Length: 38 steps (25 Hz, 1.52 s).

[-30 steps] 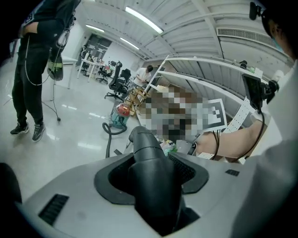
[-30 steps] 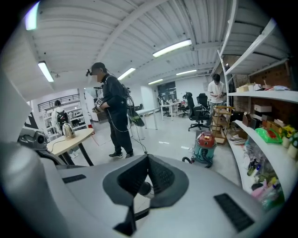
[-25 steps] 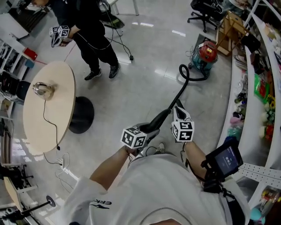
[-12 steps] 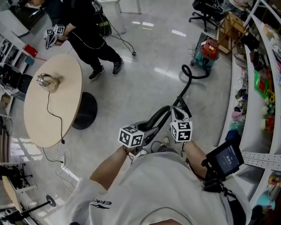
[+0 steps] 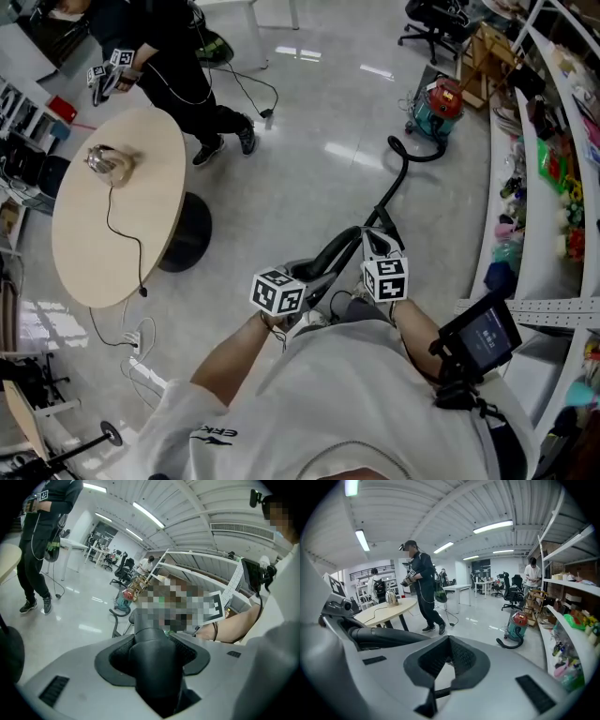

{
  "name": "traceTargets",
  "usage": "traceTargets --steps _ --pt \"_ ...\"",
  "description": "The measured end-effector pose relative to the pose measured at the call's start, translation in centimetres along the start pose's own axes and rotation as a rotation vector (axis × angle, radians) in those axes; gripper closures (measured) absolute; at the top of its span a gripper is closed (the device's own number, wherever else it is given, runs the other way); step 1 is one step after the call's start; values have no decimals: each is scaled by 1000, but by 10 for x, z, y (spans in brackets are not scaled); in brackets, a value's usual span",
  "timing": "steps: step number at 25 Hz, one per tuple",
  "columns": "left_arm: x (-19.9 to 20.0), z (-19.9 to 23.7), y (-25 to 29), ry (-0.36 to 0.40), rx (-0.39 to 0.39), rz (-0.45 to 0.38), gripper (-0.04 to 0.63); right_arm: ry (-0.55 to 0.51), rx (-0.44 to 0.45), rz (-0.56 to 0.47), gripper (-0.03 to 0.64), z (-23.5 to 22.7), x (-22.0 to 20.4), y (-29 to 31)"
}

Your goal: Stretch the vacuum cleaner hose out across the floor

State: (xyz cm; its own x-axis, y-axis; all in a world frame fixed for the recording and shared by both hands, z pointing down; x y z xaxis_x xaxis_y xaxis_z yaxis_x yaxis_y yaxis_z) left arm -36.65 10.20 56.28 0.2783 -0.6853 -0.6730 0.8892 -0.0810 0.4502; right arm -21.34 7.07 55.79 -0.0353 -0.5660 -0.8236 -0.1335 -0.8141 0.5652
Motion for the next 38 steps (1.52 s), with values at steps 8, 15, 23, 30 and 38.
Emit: traceTargets --steps 8,15,23,30,38 --pt "-30 -20 -19 6 -42 14 383 -20 11 29 618 26 -22 -15" --pt "-57 -42 -21 -18 -42 17 383 -38 46 45 618 30 -34 -24" --pt "-83 -76 -11 -20 -9 6 383 -93 145 59 618 32 -52 -35" --pt "-108 -130 20 -31 32 -7 383 -92 200 52 618 4 -84 -79" --pt "-145 -197 48 -57 61 -34 383 -78 231 46 618 -32 -129 -137"
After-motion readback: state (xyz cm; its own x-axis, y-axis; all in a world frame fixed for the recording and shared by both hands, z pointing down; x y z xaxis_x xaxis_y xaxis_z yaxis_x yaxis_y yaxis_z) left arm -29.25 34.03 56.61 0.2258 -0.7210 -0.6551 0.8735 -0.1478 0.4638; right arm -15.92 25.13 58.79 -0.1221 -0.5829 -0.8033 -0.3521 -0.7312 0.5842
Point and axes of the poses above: the fingertips, and each gripper's own axes: y forward along the fingers, z to its left, x out of its top, the point moved 4 cm from there along -y, backward along the fingers, and after that the axes turned 1 degree about z, right-handed, at the moved point
